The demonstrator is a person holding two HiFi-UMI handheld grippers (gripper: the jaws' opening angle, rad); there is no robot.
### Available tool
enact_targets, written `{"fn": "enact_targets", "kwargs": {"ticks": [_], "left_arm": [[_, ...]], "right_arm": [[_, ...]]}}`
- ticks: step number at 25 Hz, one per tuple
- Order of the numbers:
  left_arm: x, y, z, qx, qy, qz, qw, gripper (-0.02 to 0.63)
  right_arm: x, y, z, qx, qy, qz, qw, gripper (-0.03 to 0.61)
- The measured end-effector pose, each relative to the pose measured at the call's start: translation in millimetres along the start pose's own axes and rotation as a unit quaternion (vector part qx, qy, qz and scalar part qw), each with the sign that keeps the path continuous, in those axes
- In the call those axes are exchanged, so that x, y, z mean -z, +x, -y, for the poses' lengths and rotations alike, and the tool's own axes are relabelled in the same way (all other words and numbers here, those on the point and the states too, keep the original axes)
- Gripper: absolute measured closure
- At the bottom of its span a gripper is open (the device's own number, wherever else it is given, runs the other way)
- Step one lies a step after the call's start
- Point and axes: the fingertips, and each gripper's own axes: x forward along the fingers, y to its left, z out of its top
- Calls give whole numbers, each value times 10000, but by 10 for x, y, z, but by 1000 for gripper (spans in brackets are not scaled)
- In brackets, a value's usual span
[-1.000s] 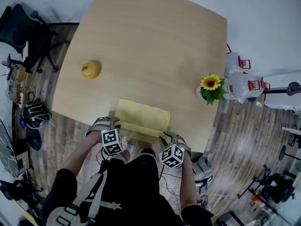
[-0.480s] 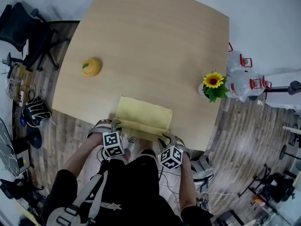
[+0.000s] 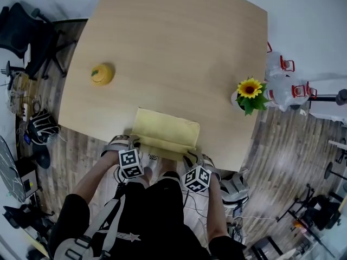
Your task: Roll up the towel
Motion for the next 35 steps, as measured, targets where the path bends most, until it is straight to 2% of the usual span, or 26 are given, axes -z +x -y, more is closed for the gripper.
{"fn": "enact_targets", "kwargs": {"ticks": [11,15,20,27,35], "left_arm": [[-8,30,-37,-66,171,-75,9998,541],[-8,40,-39,-109,196,-76,9997,550],[-5,10,-3,-255,372,-105,9989,566],[100,-41,235,40,538,-214,9983,566],[84,-44,213,198,384,-304,9986,565]], "right_arm": [[1,41,76,161,-148,-31,9998,526],[15,59,80,208,-359,-112,9991,538],[50,19,24,141,-368,-166,9991,549],[135,-40,-261,-352,-278,-259,9987,549],[89,-62,-220,-305,-148,-288,9990,546]]}}
